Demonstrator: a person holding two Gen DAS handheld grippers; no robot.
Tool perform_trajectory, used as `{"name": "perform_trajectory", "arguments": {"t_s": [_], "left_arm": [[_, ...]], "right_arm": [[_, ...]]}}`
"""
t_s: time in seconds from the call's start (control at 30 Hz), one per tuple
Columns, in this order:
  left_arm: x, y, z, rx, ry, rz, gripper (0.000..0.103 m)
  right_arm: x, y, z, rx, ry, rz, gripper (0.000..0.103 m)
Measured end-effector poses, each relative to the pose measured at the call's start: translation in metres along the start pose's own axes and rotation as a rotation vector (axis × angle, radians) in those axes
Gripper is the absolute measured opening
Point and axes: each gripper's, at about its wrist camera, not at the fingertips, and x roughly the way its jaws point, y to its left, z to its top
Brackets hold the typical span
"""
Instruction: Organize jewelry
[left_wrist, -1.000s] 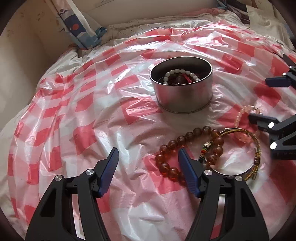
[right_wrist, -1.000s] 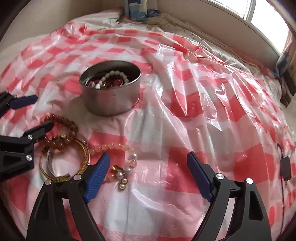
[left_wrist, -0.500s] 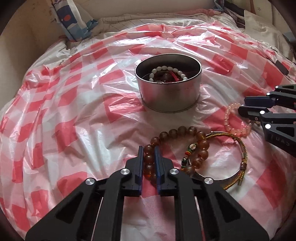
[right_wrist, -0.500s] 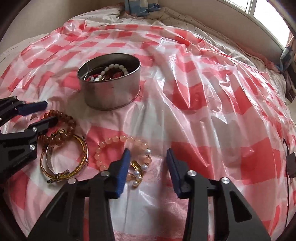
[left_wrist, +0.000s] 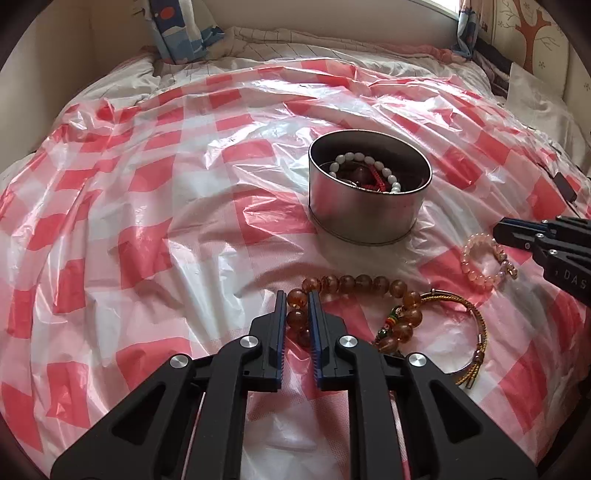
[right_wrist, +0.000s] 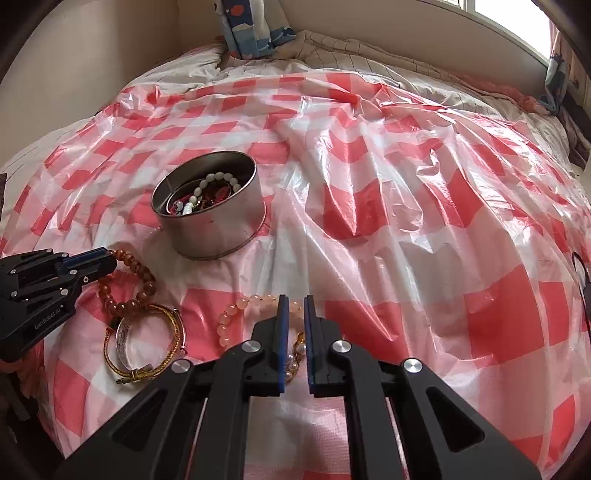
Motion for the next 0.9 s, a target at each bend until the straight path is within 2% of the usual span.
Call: {"name": "perform_trajectory", "arguments": {"t_s": [0.03, 0.07, 0.1, 0.13, 0.2, 0.23, 0.27, 0.3, 0.33, 0.37, 0.47, 0.63, 0.77, 0.9], "left_arm": [[0.001, -0.001, 0.000, 0.007, 0.000, 0.011, 0.016], [0.002, -0.002, -0.001, 0.014, 0.000, 0.026, 0.030], [0.003, -0.002, -0.001, 0.016, 0.000, 0.043, 0.043], [0.005, -0.002, -0.001, 0.017, -0.001, 0.058, 0.046], [0.008, -0.003, -0.001, 0.024, 0.006, 0.063, 0.046], [0.009, -0.004, -0.001, 0.030, 0.013, 0.064, 0.045], [0.010, -0.005, -0.001, 0.035, 0.019, 0.045, 0.030], [0.010, -0.007, 0.000, 0.039, 0.025, 0.028, 0.010], [0.009, -0.009, 0.000, 0.049, 0.021, 0.026, 0.010], [0.007, -0.009, 0.000, 0.053, 0.015, 0.021, 0.010], [-0.004, -0.005, 0.003, 0.008, -0.030, -0.025, 0.010], [-0.024, 0.003, 0.009, -0.054, -0.141, -0.087, 0.010], [-0.031, 0.002, 0.011, -0.054, -0.174, -0.101, 0.010], [-0.032, -0.001, 0.011, -0.038, -0.183, -0.097, 0.010]], "right_arm": [[0.000, -0.001, -0.001, 0.003, 0.002, -0.003, 0.014], [0.002, -0.002, -0.002, 0.007, 0.010, -0.006, 0.035], [0.004, -0.002, -0.002, 0.008, 0.019, -0.011, 0.045], [0.006, -0.002, -0.003, 0.003, 0.025, -0.019, 0.051], [0.012, 0.001, -0.006, -0.016, 0.045, -0.020, 0.051], [0.016, 0.003, -0.007, -0.025, 0.061, -0.032, 0.050], [0.019, 0.004, -0.009, -0.035, 0.076, -0.048, 0.043], [0.021, 0.005, -0.009, -0.040, 0.081, -0.053, 0.038], [0.020, 0.004, -0.009, -0.033, 0.080, -0.033, 0.018], [0.019, 0.002, -0.008, -0.018, 0.078, -0.008, 0.008], [0.011, -0.007, -0.007, 0.052, 0.053, 0.090, 0.008], [-0.011, -0.024, 0.001, 0.180, -0.051, 0.271, 0.008], [-0.021, -0.031, 0.005, 0.234, -0.103, 0.356, 0.008], [-0.029, -0.034, 0.008, 0.249, -0.145, 0.385, 0.008]]}}
